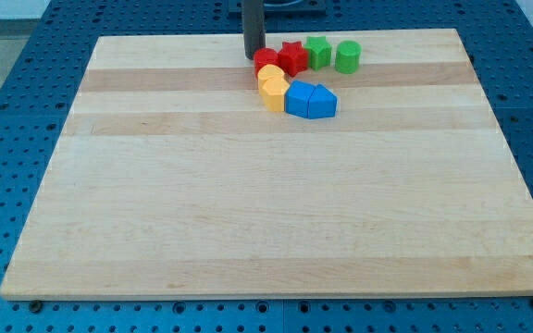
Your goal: Push the green circle into the green star
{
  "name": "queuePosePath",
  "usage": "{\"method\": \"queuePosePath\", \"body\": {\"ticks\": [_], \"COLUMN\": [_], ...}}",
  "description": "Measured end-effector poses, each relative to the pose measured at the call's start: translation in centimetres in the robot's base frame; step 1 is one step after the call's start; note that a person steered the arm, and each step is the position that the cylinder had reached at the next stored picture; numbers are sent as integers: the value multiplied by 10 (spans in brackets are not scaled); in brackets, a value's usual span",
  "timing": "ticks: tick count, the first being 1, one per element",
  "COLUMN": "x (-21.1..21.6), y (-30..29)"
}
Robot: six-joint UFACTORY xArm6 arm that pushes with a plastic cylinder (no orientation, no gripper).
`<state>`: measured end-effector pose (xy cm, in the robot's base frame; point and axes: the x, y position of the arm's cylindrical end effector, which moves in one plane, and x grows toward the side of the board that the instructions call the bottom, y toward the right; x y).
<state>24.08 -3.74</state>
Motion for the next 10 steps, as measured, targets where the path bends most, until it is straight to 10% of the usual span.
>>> {"method": "queuePosePath", "body": {"ticks": [7, 10], "x": [-49, 14], "y": [144, 214]}}
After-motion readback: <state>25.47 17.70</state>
